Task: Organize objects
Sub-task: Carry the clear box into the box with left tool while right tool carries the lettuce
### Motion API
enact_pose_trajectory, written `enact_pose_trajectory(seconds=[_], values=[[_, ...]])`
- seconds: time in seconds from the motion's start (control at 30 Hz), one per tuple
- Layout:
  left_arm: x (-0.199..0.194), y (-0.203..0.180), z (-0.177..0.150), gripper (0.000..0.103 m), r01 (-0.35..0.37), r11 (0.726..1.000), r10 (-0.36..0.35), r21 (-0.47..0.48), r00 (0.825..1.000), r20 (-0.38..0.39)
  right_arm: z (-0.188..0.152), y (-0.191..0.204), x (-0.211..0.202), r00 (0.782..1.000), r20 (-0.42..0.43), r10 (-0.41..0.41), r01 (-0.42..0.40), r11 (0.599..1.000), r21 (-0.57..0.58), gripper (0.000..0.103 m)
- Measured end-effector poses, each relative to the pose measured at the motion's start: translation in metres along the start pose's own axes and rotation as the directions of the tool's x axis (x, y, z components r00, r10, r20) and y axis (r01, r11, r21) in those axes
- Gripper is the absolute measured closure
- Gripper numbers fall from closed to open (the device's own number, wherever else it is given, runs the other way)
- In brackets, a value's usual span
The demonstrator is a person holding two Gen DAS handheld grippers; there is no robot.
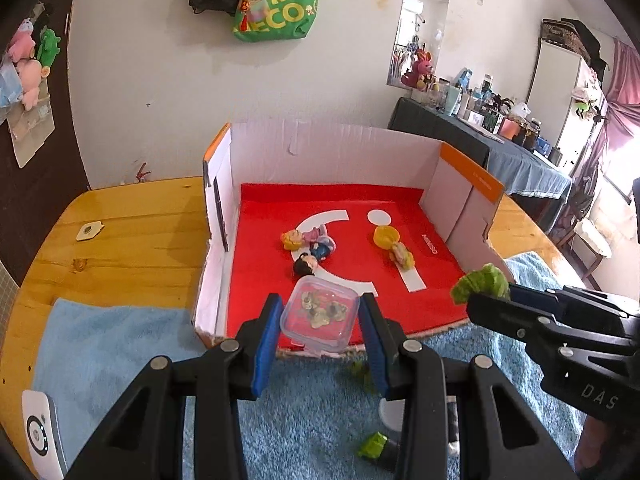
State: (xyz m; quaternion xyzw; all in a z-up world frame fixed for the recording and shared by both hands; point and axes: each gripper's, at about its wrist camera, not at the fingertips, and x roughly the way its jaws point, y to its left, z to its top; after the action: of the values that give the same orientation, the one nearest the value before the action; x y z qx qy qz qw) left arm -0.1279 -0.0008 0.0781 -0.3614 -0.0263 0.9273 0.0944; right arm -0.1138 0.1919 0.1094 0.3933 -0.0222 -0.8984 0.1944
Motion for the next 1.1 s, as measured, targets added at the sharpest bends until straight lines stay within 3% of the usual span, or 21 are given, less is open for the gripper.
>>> enact_pose_trajectory(seconds=[0.47,1.1], values=[[0.033,0.004,0.015,0.062,0.006,1.0,-0.006,-0.005,0.999,-0.041,0.013,-0.017,0.026,0.999,-0.041,-0.015,0.016,1.0,0.018,0.08],[0.074,0.009,0.01,0.062,0.015,1.0,-0.017,-0.015,0.991,-0.132,0.013,-0.036,0.067,0.992,-0.119,-0.042,0.046,0.998,0.035,0.08]])
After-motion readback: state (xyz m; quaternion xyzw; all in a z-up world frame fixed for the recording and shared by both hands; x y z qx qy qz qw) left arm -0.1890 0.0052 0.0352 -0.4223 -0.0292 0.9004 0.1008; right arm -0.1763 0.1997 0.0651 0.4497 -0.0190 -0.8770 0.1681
